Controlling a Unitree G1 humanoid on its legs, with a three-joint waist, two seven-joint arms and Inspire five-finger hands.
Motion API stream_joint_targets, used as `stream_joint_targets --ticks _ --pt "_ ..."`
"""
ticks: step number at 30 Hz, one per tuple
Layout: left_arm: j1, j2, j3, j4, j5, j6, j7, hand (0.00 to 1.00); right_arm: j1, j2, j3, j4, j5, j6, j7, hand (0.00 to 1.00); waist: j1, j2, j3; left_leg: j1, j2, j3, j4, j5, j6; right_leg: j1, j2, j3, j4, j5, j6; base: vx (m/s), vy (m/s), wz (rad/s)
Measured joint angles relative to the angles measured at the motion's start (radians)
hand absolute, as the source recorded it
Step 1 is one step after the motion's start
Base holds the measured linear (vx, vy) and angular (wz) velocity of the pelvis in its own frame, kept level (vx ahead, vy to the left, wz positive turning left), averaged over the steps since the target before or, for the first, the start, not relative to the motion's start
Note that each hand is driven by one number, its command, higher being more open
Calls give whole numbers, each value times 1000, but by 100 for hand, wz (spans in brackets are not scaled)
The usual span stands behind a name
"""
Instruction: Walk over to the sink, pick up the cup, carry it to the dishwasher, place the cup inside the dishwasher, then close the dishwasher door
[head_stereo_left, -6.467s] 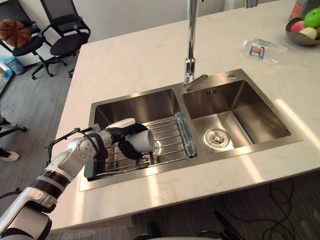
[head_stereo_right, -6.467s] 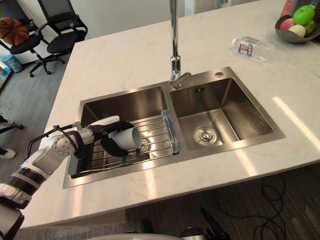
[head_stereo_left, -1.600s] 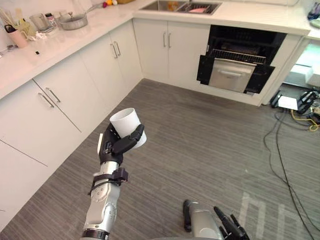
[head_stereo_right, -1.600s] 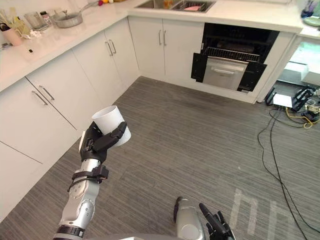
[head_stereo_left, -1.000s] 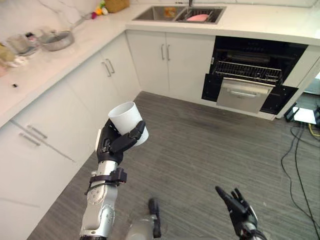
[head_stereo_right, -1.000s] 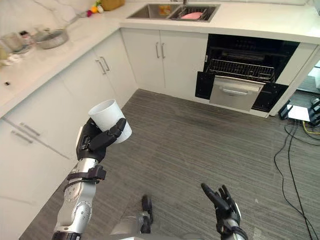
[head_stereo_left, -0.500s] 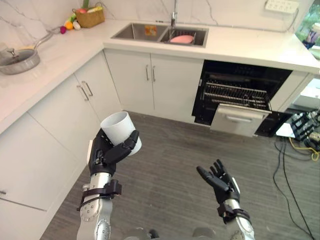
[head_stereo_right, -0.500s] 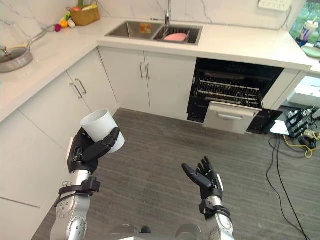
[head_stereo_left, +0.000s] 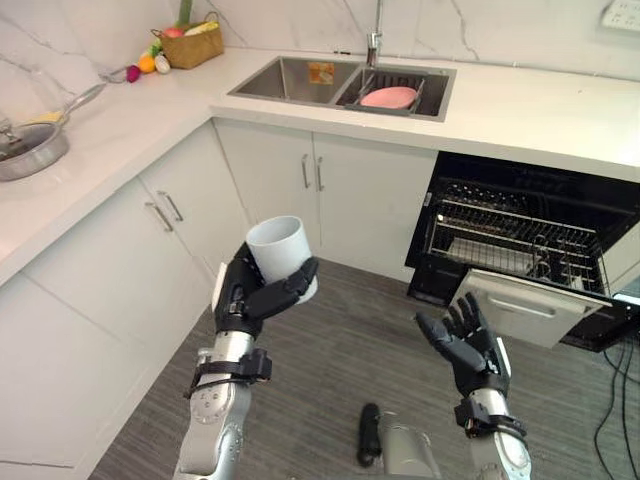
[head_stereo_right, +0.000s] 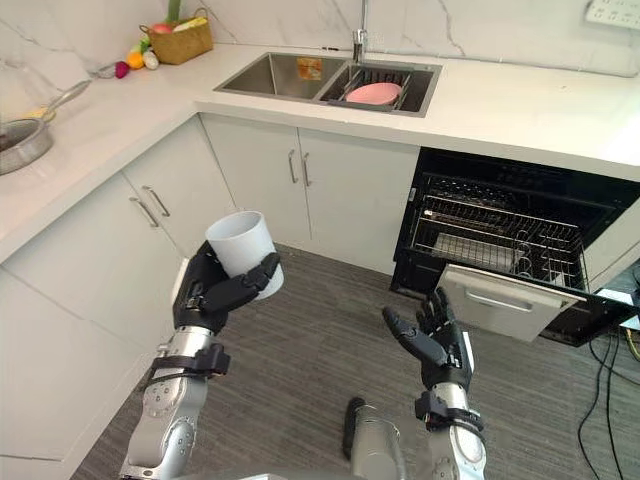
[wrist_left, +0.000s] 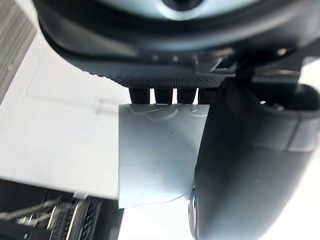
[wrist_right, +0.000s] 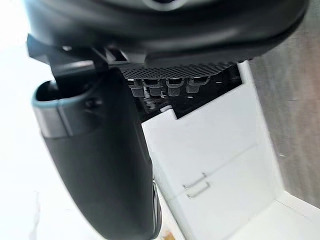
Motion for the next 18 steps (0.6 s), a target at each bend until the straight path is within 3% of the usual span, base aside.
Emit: stream_joint_targets --ticks 2,3,4,6,7,9,10,11,12,14,16,18 --pt "1 -1 -2 1 0 0 -1 0 1 -2 -14 -55 0 0 0 100 4 10 5 -109 49 -3 271 128 -55 60 39 9 -41 -19 -5 356 -255 -30" --pt "3 -2 -2 0 0 0 0 0 1 -6 -20 -74 -1 -2 0 100 8 17 9 -170 81 -8 422 241 -94 109 62 22 -82 -22 -10 370 -178 -39" --pt "8 -2 -3 0 0 0 3 0 -1 -13 -24 -80 -3 -11 0 100 11 27 7 -281 139 0 671 247 -96 191 97 36 -143 -25 -15 377 -166 -39" --pt "9 -2 -3 -1 -1 0 8 0 -1 -14 -26 -80 -4 -14 0 100 13 30 10 -355 173 25 796 212 -43 264 119 49 -195 -29 -19 363 -138 -42" --pt "16 -3 5 -4 -6 0 11 0 -3 -15 -22 -80 -1 -18 2 100 25 30 11 -423 191 67 804 159 9 335 137 89 -253 -31 -21 350 -129 -70" --pt "27 -8 16 -13 -19 0 12 0 -11 -19 -15 -80 1 -23 5 100 35 25 12 -463 176 116 670 111 10 373 143 130 -288 -36 -14 291 -88 -80" --pt "34 -21 32 -23 -18 0 19 0 -29 -35 3 -80 -1 -24 6 100 35 31 8 -486 122 132 418 80 1 393 141 172 -304 -39 -11 340 -61 -75" --pt "35 -30 39 -26 -17 0 22 0 -38 -41 11 -80 -1 -24 8 100 35 32 7 -486 95 129 287 81 -3 398 137 190 -306 -38 -12 437 -29 -90" --pt "38 -46 50 -39 -17 1 29 0 -53 -52 29 -80 -1 -25 12 100 35 33 7 -482 45 112 39 102 -27 405 131 222 -312 -41 -7 314 19 -63" --pt "49 -55 52 -76 -15 1 39 0 -61 -62 49 -79 -2 -26 18 100 34 40 2 -497 23 87 -206 167 -60 425 134 257 -332 -49 6 386 58 -60" --pt "54 -57 51 -91 -15 1 37 0 -53 -69 54 -75 -2 -26 20 100 32 42 2 -535 27 84 -236 203 -82 474 134 264 -355 -66 36 414 108 -37" --pt "74 -57 55 -100 -15 0 35 0 -30 -88 54 -75 -1 -29 24 100 33 60 -9 -521 26 97 -264 281 -61 539 131 260 -354 -111 101 463 205 -39"
